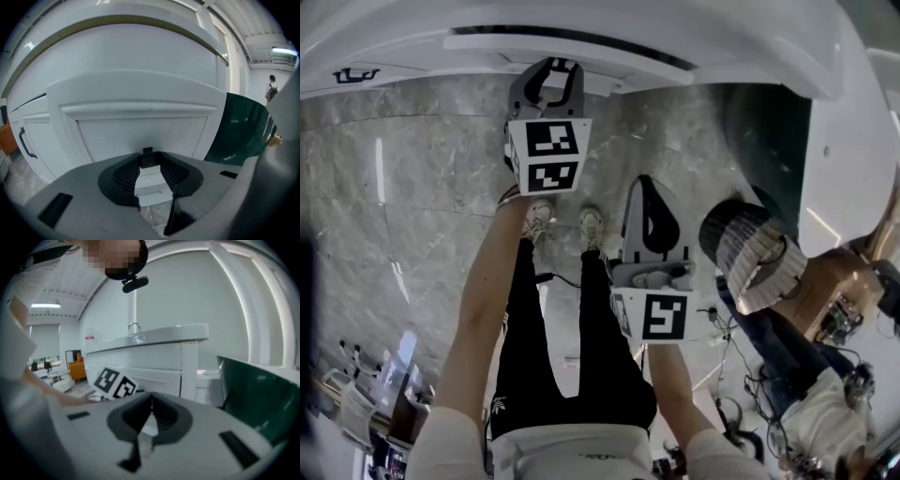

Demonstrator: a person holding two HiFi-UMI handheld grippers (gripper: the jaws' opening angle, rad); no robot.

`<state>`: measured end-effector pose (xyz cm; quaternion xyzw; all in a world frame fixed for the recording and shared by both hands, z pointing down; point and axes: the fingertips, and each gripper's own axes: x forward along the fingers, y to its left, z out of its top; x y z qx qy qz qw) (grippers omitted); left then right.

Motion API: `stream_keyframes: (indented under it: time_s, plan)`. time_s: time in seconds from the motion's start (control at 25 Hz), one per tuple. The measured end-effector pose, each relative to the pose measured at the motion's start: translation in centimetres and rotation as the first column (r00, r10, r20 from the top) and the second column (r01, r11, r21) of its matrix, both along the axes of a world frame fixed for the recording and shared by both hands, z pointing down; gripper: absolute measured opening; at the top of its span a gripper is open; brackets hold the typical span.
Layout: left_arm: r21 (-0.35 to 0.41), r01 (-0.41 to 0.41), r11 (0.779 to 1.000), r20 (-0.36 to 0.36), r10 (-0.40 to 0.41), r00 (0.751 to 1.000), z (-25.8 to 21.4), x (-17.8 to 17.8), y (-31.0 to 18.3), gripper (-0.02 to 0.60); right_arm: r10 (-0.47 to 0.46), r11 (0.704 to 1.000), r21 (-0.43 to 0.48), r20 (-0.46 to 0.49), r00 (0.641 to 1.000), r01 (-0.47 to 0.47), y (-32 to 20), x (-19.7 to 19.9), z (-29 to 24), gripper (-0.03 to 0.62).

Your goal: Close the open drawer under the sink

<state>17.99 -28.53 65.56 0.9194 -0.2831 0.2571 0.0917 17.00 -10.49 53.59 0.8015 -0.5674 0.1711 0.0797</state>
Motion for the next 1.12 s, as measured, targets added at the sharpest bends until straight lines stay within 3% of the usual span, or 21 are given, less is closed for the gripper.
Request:
stream_keyframes:
  time_s: [0.52,1.12]
  plan:
    - [0.004,-0.011,1.000,-0.021,0.011,1.000,0.1,0.8,-0.8,0.153,0.011,1.000,-0.003,-0.010,1.000,-0.011,-0.8,0.4,0.2,0.029]
    - [-0.034,-0.070,0.997,0.001,0.070,0.998,0.3,0.8,-0.6,0.156,-0.006,1.000,0.012,0.002,1.000,0.006,-1.4,-1.5,-0.2,0.029]
